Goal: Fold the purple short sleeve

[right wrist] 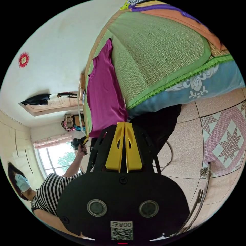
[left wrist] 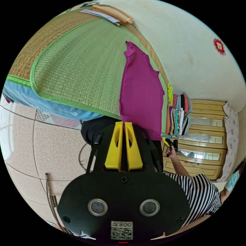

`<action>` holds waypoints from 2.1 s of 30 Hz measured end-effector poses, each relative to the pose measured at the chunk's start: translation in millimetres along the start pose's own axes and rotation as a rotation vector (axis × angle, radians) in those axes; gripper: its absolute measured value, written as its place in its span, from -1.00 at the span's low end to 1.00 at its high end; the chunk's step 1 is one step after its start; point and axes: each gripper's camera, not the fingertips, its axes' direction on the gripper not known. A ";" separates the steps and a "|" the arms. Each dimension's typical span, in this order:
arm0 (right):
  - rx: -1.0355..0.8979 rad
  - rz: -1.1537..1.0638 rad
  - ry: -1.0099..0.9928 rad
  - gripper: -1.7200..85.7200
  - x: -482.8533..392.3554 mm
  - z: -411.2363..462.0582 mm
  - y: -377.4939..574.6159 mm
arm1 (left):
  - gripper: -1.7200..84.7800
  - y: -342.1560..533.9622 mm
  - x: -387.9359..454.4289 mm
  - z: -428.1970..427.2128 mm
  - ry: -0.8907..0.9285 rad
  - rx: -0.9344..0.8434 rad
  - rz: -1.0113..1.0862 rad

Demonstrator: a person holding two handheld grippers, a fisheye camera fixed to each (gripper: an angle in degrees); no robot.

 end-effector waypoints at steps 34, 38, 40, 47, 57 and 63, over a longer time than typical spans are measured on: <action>-0.115 -0.727 0.584 -0.96 -308.4 307.4 -409.8 | -0.95 -552.4 130.2 169.9 -0.135 0.055 0.369; -0.047 -0.705 0.572 -0.96 -308.2 314.7 -427.6 | -0.95 -591.8 125.5 189.1 -0.228 0.053 0.383; -0.006 -0.673 0.575 -0.96 -310.8 315.7 -442.5 | -0.95 -605.6 125.1 192.5 -0.224 0.067 0.386; 0.003 -0.656 0.539 -0.96 -316.7 322.2 -463.7 | -0.96 -644.9 124.1 205.8 -0.224 0.092 0.412; 0.036 -0.653 0.509 -0.96 -320.1 323.1 -475.2 | -0.96 -693.5 147.4 256.0 -0.233 0.032 0.529; 0.087 -0.695 0.403 -0.96 -324.1 298.5 -462.9 | -0.96 -730.1 145.0 268.3 -0.208 0.068 0.471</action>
